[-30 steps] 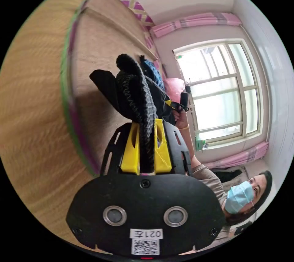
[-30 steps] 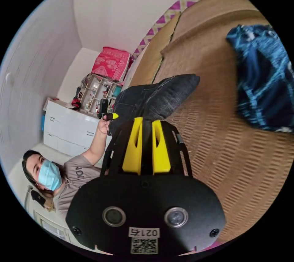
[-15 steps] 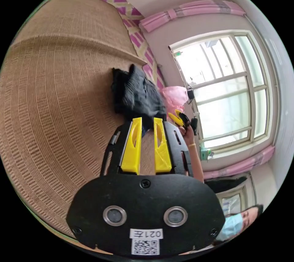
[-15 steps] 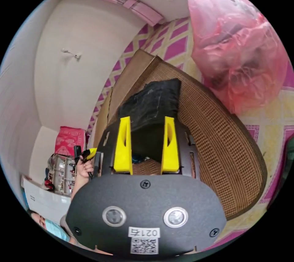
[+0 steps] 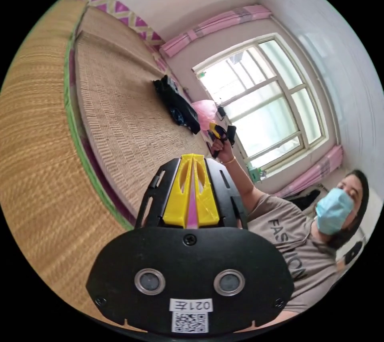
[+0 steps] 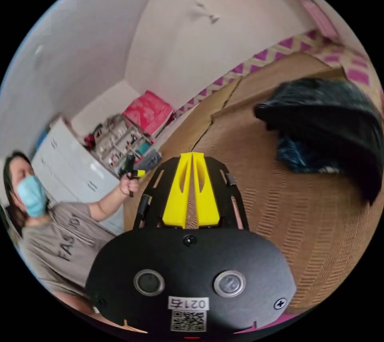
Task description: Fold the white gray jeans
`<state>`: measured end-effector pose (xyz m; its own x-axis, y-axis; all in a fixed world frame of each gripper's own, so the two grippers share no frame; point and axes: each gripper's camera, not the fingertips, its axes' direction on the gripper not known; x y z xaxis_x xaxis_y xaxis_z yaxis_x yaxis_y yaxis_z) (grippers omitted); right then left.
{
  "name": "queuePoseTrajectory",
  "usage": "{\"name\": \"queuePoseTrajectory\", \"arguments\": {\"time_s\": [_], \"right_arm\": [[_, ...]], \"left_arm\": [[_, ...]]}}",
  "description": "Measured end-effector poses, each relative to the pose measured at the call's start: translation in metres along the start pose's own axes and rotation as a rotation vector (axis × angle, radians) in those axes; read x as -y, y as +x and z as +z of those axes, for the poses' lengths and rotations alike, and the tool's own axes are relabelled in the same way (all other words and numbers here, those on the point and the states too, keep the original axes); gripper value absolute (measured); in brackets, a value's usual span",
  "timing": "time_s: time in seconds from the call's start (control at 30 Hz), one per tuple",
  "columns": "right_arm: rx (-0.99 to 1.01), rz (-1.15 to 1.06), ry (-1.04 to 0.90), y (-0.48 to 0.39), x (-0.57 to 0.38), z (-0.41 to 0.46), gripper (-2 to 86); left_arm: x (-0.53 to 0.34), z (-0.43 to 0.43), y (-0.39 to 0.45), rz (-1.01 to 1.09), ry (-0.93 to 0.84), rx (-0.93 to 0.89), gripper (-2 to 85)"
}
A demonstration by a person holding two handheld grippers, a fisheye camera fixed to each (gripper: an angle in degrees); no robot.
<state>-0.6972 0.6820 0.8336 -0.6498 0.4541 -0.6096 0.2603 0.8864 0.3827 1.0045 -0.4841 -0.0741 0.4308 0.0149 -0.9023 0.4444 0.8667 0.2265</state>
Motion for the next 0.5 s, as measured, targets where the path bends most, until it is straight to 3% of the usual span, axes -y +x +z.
{"name": "queuePoseTrajectory", "arguments": {"time_s": [0.1,0.17,0.2,0.27,0.3,0.4,0.5], "right_arm": [[-0.19,-0.402,-0.034,-0.123,-0.017,0.061,-0.4],[-0.523,-0.894,0.161,-0.245,-0.064,0.1,0.2],[-0.586,-0.952,0.232,-0.267,-0.076,0.109,0.5],[-0.575,-0.878,0.515,-0.317,-0.104,0.13,3.5],[-0.525,-0.823,0.525,-0.32,-0.105,0.134,3.6],[-0.36,-0.627,0.188,-0.312,-0.086,0.181,1.0],[-0.434,-0.657,-0.1,-0.29,-0.108,0.231,-0.2]], "left_arm": [[-0.082,-0.066,0.056,0.206,0.124,0.166,-1.0],[-0.135,-0.098,0.094,0.352,0.218,0.328,-1.0],[-0.167,-0.115,0.11,0.388,0.276,0.423,-1.0],[-0.203,-0.135,0.116,0.358,0.337,0.417,-1.0],[-0.22,-0.143,0.114,0.339,0.334,0.341,-1.0],[-0.256,-0.15,0.114,0.264,0.317,0.293,-1.0],[-0.284,-0.149,0.133,0.259,0.335,0.298,-1.0]]}}
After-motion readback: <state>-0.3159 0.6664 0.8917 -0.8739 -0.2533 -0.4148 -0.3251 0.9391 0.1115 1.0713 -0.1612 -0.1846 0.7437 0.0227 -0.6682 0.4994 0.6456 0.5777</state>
